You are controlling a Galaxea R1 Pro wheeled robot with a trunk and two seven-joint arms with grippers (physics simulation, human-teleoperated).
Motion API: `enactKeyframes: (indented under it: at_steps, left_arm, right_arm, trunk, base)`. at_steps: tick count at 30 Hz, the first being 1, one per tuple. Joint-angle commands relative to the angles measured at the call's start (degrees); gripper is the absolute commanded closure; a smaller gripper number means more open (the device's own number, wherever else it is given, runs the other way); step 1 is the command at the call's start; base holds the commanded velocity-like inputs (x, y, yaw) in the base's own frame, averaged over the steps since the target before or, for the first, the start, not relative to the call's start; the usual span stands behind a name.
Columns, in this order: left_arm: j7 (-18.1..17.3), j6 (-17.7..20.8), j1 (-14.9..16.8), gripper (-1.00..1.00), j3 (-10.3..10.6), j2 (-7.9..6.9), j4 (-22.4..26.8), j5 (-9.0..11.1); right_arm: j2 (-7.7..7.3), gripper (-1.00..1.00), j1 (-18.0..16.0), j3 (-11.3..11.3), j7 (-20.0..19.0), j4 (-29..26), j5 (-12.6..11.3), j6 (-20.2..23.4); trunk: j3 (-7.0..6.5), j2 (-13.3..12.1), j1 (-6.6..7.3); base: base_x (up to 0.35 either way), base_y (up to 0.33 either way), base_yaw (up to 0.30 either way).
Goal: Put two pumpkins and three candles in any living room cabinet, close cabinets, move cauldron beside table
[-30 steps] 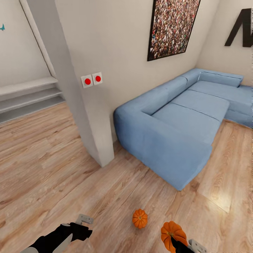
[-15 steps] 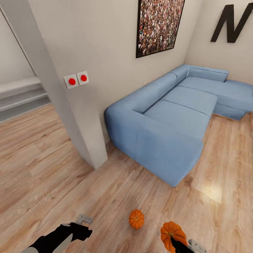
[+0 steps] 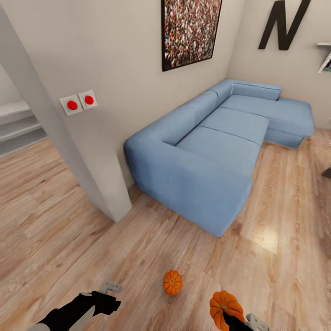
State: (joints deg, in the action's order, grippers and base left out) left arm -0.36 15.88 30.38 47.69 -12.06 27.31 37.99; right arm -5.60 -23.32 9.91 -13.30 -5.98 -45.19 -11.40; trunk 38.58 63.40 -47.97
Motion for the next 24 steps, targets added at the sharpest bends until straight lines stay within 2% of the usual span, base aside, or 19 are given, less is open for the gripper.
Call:
enactKeyframes:
  at_steps: [1,24]
  left_arm:
    - [0.0,0.2,0.0,-1.0,0.2,-0.06,0.1,0.2]
    - [0.0,0.2,0.0,-1.0,0.3,-0.06,0.1,0.2]
  right_arm:
    - [0.01,1.0,0.0,0.5,-0.2,0.1,-0.6,-0.2]
    - [0.03,1.0,-0.1,0.5,-0.2,0.1,-0.6,-0.2]
  trunk:
    - [0.12,0.0,0.0]
    - [1.85,0.0,0.0]
  base:
    - [0.0,0.0,-0.177]
    - [0.0,0.0,-0.177]
